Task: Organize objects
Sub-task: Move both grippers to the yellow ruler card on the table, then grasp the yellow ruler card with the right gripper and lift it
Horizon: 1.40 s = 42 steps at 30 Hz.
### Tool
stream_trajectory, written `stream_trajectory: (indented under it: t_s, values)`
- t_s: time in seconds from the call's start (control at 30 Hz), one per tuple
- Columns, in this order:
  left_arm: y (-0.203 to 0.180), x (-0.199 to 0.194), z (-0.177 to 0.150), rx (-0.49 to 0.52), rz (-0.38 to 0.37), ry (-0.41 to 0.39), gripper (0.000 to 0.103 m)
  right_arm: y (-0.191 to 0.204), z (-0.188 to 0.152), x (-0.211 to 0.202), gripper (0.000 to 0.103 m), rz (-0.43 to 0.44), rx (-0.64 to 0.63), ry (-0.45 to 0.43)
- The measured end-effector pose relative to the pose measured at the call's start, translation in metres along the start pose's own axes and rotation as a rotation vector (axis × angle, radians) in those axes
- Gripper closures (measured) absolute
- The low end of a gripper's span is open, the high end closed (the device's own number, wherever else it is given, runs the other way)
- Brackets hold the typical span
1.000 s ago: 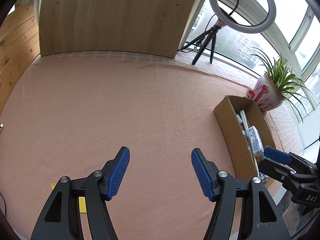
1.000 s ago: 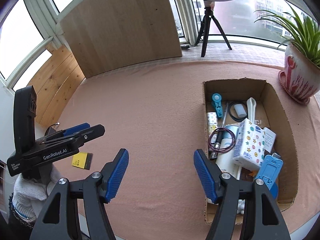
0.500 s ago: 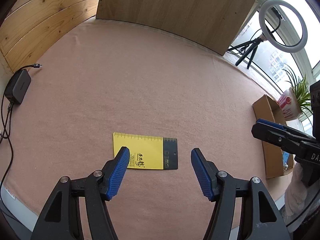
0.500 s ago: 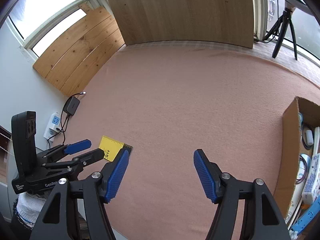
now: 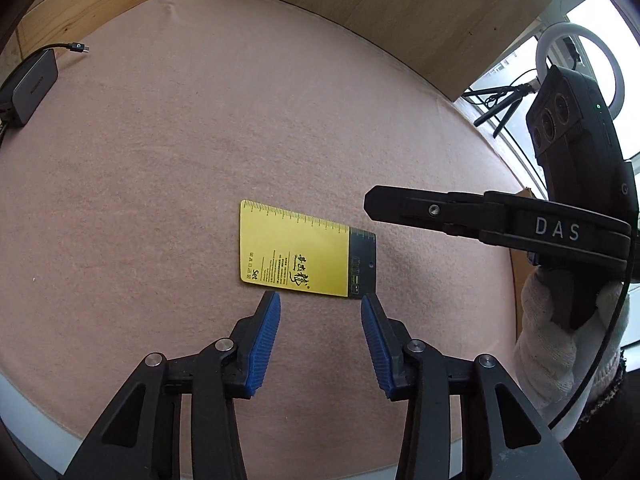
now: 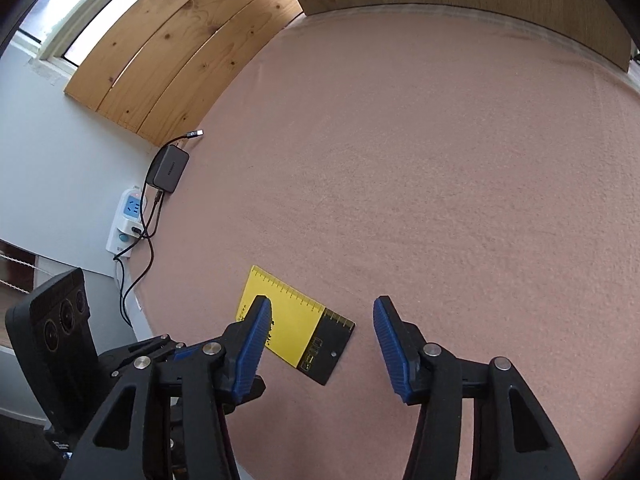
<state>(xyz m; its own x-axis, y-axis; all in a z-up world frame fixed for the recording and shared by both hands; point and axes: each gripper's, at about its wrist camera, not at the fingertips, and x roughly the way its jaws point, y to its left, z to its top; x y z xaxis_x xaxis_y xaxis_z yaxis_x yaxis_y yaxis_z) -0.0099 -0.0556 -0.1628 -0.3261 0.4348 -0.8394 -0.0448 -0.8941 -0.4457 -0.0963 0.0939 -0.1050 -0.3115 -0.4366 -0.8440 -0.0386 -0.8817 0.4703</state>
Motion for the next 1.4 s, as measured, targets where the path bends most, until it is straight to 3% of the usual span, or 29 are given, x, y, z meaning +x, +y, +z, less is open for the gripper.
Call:
stream_trajectory:
  t_s: [0.23,0.6,0.7,0.8,0.97,1.17,1.4]
  values:
    - [0.01,0.006,0.007,-0.024,-0.019,0.008,0.064,-0.002,0.006,0.026,0.069,0.046,0.032,0.076]
    - [0.004,0.014,0.024,0.022,-0.009,0.008,0.065,-0.013,-0.011,0.022,0.071,0.117,0.112,0.081]
    - [0.008,0.01,0.027,0.026,0.029,-0.006,0.065,-0.013,-0.016,0.021,0.071,0.116,0.12,0.077]
    - [0.015,0.001,0.027,0.007,0.058,-0.023,0.065,-0.001,-0.02,0.02,0.07,0.031,0.058,0.048]
    - [0.04,-0.023,0.032,-0.025,0.081,-0.065,0.065,0.032,-0.022,0.022,0.048,-0.133,-0.102,0.005]
    - [0.057,-0.033,0.04,-0.051,0.099,-0.103,0.065,0.064,-0.025,0.038,0.048,-0.251,-0.263,0.022]
    - [0.065,-0.044,0.034,-0.066,0.097,-0.115,0.065,0.073,-0.021,0.051,0.048,-0.3,-0.308,0.063]
